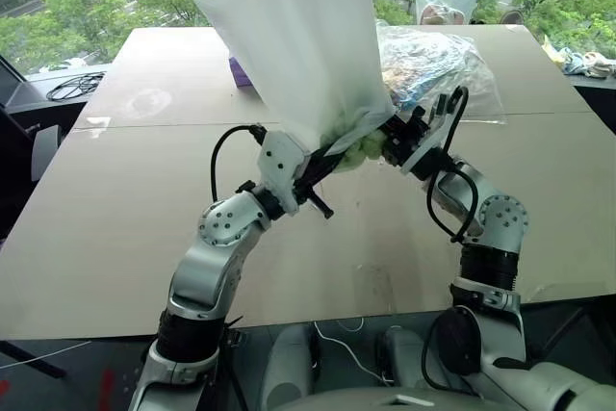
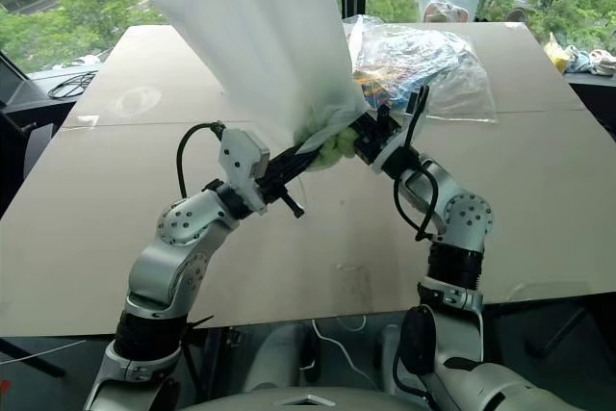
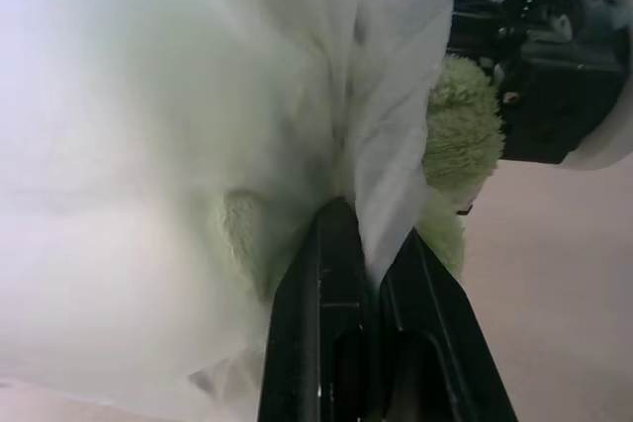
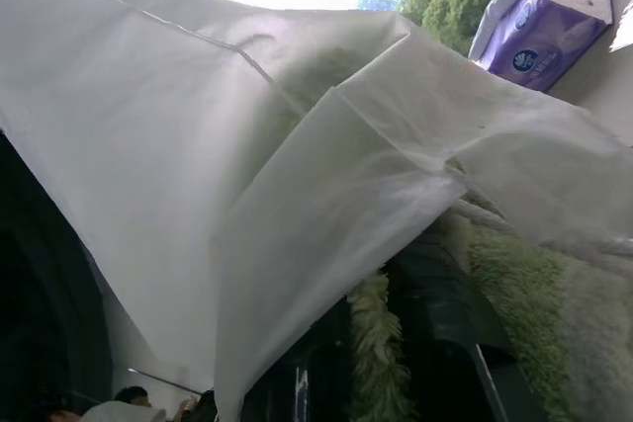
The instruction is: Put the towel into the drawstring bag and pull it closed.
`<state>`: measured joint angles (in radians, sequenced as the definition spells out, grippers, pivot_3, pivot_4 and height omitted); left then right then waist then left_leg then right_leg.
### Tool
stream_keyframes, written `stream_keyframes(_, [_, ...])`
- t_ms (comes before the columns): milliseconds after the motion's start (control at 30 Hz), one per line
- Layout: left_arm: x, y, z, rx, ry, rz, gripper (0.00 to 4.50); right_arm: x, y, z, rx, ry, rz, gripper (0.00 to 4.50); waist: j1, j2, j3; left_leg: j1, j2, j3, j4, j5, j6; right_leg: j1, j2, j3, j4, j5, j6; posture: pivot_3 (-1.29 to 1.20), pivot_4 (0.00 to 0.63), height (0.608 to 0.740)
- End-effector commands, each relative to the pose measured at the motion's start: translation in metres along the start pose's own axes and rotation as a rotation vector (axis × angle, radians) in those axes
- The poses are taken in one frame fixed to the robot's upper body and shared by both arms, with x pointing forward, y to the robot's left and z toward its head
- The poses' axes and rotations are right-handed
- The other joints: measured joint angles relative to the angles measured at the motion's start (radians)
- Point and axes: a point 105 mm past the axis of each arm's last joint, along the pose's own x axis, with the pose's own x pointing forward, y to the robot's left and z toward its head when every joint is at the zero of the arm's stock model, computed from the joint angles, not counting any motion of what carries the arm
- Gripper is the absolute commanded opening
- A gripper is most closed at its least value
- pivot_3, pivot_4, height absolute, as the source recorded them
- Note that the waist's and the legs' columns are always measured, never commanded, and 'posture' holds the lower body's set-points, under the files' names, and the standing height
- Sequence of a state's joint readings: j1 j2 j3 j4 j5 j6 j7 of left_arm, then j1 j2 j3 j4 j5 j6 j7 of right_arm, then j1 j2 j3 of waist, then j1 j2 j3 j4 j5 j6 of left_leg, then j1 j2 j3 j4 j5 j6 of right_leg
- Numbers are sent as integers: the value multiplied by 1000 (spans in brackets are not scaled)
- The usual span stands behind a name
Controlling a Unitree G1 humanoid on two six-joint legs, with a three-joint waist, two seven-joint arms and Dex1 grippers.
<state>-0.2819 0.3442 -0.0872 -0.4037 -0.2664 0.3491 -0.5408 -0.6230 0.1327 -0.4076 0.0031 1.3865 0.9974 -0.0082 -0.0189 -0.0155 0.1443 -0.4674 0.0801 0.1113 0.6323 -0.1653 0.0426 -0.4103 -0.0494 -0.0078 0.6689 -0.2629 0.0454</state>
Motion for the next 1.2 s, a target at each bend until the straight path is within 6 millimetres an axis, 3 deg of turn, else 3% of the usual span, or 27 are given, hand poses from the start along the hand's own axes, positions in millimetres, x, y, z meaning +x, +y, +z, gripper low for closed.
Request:
stream_keyframes(33, [0, 6, -2, 16, 12, 30, 59, 1, 44, 13, 129, -108, 220, 0, 0, 1, 1, 0, 0, 0, 0, 0, 0, 0, 0, 0, 0, 0, 0, 0, 150, 740])
stream_keyframes(133, [4, 3, -6, 1, 22, 25, 59, 5, 51, 22, 264, -178, 259, 0, 1, 1, 1, 0, 0, 0, 0, 0, 0, 0, 0, 0, 0, 0, 0, 0, 150, 740])
stream_keyframes(267, [18, -4, -2, -59, -10, 13, 59, 24, 47, 15, 340, -187, 174, 0, 1, 1, 1, 0, 0, 0, 0, 0, 0, 0, 0, 0, 0, 0, 0, 0, 150, 740])
stream_keyframes(400, [37, -10, 4, -159, -41, -28, 59, 42, 41, 2, 296, -142, 55, 0, -2, 1, 1, 0, 0, 0, 0, 0, 0, 0, 0, 0, 0, 0, 0, 0, 150, 740])
stream_keyframes(533, [49, -21, 15, -281, -75, -117, 59, 46, 26, 22, 230, -275, -48, 0, -2, 2, 2, 0, 0, 0, 0, 0, 0, 0, 1, 0, 0, 0, 0, 0, 150, 740])
stream_keyframes(600, [50, -27, 26, -381, -112, -177, 59, 47, 19, 21, 215, -276, -112, 0, -2, 2, 2, 0, 0, 0, 0, 0, 0, 0, 1, 1, 0, 0, 1, 0, 150, 740])
stream_keyframes(633, [50, -30, 32, -442, -134, -207, 0, 47, 15, 22, 180, -280, -150, 924, -2, 2, 2, 0, 0, 0, 0, 0, 0, 0, 1, 1, 0, 0, 1, 0, 150, 740])
stream_keyframes(700, [47, -32, 44, -552, -180, -242, 0, 46, 11, 20, 108, -259, -190, 1614, -4, 2, 2, -1, 0, 0, 0, 0, 0, 0, 1, 1, 0, 0, 1, 0, 150, 740])
stream_keyframes(733, [44, -30, 53, -623, -227, -253, 0, 45, 9, 15, 34, -213, -206, 2385, -5, 2, 2, -1, 0, -1, 0, 0, 0, 0, 1, 1, 0, 0, 1, 0, 150, 740])
stream_keyframes(767, [40, -25, 61, -705, -282, -256, 0, 44, 7, 9, -71, -151, -225, 2591, -6, 2, 3, -1, 0, -1, 0, 0, 0, 0, 1, 1, 0, 0, 0, 0, 150, 740])
stream_keyframes(800, [35, -20, 68, -773, -329, -255, 0, 41, 4, 4, -162, -92, -245, 3105, -10, 2, 4, -1, 0, -1, 0, 0, 0, 0, 1, 1, 0, 0, 0, 0, 150, 740])
stream_keyframes(867, [26, -6, 68, -850, -364, -214, 0, 35, 2, 1, -262, -5, -246, 3870, -16, 1, 4, -1, 0, -1, 1, 0, 0, 0, 1, 1, 0, 0, 0, 0, 150, 740])
stream_keyframes(1033, [15, 16, 54, -909, -336, -117, 0, 16, 9, 1, -365, 125, -183, 3870, -14, 1, 4, -1, 0, -4, 1, 0, 0, 1, 2, 0, 0, 0, 0, 0, 150, 740])
stream_keyframes(1200, [12, 21, 39, -886, -253, -84, 0, 1, 4, 3, -424, 198, -175, 3870, -13, 1, 4, -1, -1, -4, 1, 0, 0, 2, 1, 0, -2, 0, 0, 0, 150, 740])
